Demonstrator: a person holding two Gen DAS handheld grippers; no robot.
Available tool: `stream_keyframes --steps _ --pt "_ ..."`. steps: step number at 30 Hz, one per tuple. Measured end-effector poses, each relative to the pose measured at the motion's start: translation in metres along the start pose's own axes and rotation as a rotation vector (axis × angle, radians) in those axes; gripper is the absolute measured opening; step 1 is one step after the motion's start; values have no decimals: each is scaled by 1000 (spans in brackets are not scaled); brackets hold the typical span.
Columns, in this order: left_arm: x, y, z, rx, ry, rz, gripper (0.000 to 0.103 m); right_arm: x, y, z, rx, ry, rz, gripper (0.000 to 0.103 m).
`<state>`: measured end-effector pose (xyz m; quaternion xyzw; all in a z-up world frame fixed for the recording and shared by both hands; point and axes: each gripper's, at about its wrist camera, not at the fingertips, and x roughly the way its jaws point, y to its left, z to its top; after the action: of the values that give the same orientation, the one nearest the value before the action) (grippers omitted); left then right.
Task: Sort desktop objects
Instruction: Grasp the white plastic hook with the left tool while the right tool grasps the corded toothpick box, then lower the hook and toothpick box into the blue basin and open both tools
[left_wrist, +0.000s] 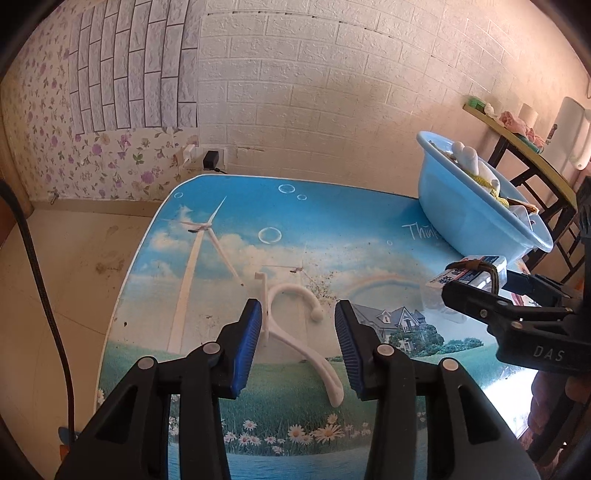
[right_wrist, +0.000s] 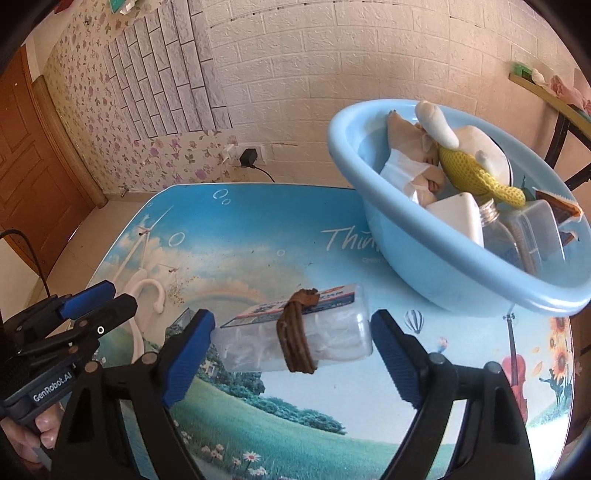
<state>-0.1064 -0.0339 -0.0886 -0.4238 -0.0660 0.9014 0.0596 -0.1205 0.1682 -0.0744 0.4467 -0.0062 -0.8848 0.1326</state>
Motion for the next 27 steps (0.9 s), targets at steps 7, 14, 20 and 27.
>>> stream_keyframes --steps 7,14,20,27 --pt "6 1 -9 27 13 41 49 -15 -17 -23 6 23 7 87" --pt "14 11 -9 0 32 79 52 -16 -21 -36 -6 53 9 87" --pt "23 9 0 40 38 83 54 -12 -12 -38 -55 51 -2 88" --pt "31 0 6 98 26 34 50 -5 -15 -40 -56 70 -10 88"
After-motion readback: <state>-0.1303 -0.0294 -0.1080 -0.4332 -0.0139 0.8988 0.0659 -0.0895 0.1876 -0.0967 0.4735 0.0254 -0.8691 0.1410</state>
